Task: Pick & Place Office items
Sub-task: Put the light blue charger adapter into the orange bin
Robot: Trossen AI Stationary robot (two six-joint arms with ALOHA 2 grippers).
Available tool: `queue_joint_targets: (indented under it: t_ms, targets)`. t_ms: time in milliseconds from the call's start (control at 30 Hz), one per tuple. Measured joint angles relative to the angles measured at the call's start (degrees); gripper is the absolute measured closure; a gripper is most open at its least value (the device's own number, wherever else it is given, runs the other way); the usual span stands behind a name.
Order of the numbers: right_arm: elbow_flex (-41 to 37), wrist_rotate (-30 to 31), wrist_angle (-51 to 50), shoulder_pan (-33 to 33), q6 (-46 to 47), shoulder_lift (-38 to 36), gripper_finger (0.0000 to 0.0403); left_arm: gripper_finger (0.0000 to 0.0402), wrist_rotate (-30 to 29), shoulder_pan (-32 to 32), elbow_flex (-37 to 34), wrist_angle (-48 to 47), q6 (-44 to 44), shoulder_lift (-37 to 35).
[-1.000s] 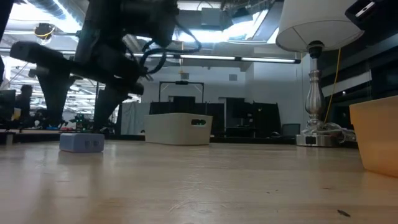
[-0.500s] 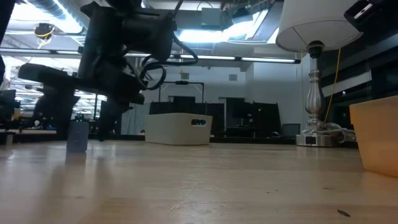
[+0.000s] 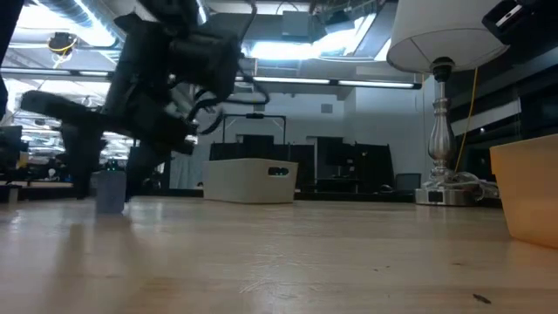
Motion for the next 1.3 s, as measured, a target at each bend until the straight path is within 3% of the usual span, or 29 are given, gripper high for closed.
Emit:
queue_joint_targets:
  t_ms: [233, 400, 500, 667, 800, 933, 1067, 1200, 1300]
  targets:
    - [0.00, 0.00, -0.06, 0.00, -0.17, 0.00, 0.0202, 0.0193, 0.08, -1.42, -5.72, 1.20, -2.30, -0.31]
    - [0.00, 0.00, -0.08, 0.00, -0.82, -0.01, 0.0202, 0.0251, -1.12, -2.49, -3.82, -0.45, -4.43, 0.07]
    - [0.00, 0.67, -0.07, 0.00, -1.53, 0.00, 0.0202, 0.0289, 0.80, -2.72, -1.46, -0.72, -6.51, 0.26]
    - [0.00, 1.51, -0.09, 0.00, -2.84, 0.00, 0.0202, 0.0289, 7.65, -0.16, 1.90, 1.28, -16.40, 0.20]
    - [0.00, 1.49, -0.09, 0.00, -3.00, -0.01, 0.0202, 0.0289, 14.55, 2.41, 6.89, 10.73, -27.45, 0.20]
    - [0.00, 1.45, -0.09, 0.00, -3.01, 0.01, 0.0202, 0.0289, 18.28, 3.14, 13.14, 34.44, -37.63, 0.17]
    - [0.00, 1.03, -0.12, -0.01, -3.00, 0.01, 0.0202, 0.0289, 16.12, 2.91, 18.63, 56.20, -45.62, 2.00]
    - [-0.01, 0.46, -0.56, 0.00, -3.05, 0.01, 0.0202, 0.0289, 12.12, 2.09, 27.59, 56.66, -47.75, 8.82]
    - [-0.01, -0.40, -0.62, -0.01, -3.12, 0.01, 0.0202, 0.0289, 12.75, -0.07, 36.75, 54.57, -47.71, 15.77]
